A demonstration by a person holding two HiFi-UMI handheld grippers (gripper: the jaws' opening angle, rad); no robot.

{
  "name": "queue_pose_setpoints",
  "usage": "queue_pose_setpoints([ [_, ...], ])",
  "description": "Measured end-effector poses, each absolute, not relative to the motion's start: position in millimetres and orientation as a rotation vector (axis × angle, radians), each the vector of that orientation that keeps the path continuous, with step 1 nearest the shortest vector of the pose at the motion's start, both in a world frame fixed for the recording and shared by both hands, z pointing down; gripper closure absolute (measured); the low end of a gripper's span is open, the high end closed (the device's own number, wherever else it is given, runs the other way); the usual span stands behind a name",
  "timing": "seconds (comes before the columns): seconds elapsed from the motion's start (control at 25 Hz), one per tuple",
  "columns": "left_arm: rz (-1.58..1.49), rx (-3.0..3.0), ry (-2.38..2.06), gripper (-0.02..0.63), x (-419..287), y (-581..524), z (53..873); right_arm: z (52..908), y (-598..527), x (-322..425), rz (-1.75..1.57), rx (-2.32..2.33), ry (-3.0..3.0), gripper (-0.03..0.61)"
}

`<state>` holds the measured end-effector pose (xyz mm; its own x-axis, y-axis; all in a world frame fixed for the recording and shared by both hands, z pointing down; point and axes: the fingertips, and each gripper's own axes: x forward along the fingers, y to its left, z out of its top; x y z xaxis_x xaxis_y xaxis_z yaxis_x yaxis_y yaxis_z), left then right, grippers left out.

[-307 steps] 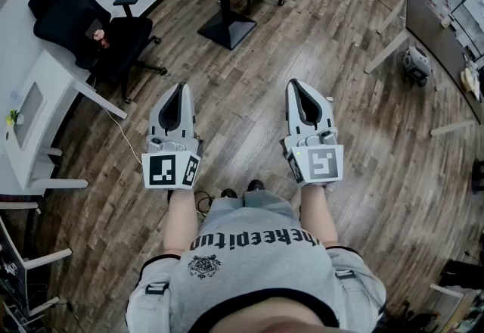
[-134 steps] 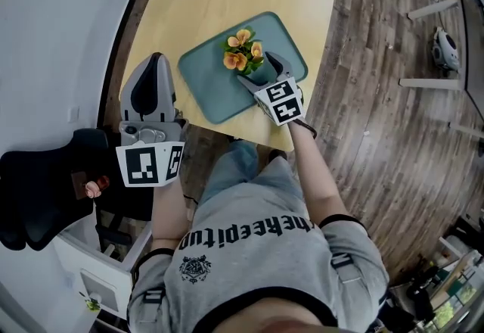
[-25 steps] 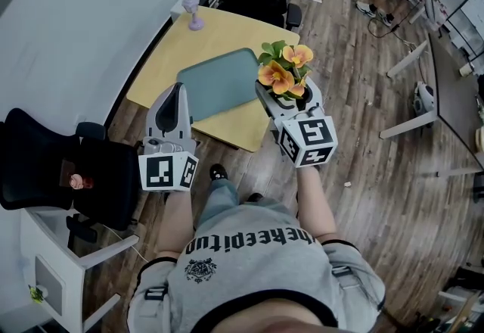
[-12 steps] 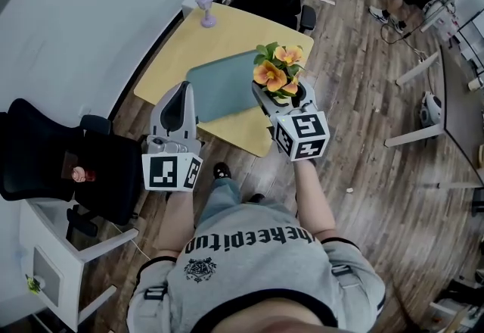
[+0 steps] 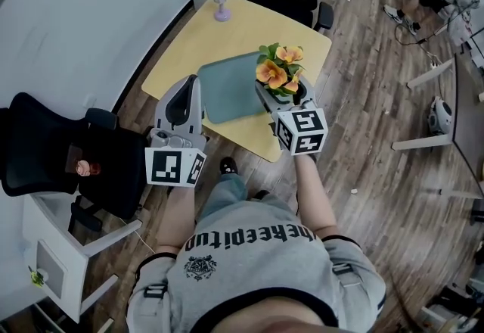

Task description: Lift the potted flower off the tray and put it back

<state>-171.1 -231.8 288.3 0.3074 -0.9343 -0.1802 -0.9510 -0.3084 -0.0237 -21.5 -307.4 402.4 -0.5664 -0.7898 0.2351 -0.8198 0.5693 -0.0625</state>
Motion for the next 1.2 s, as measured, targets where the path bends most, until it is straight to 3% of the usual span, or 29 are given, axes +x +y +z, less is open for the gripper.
queue_pose_setpoints([
  [1.2,-0.008,-2.615,1.700,0.611,-221.6,-353.3,366.2,567.7,-397.7,-80.7,0.513,1.292,-2.384,0.225],
])
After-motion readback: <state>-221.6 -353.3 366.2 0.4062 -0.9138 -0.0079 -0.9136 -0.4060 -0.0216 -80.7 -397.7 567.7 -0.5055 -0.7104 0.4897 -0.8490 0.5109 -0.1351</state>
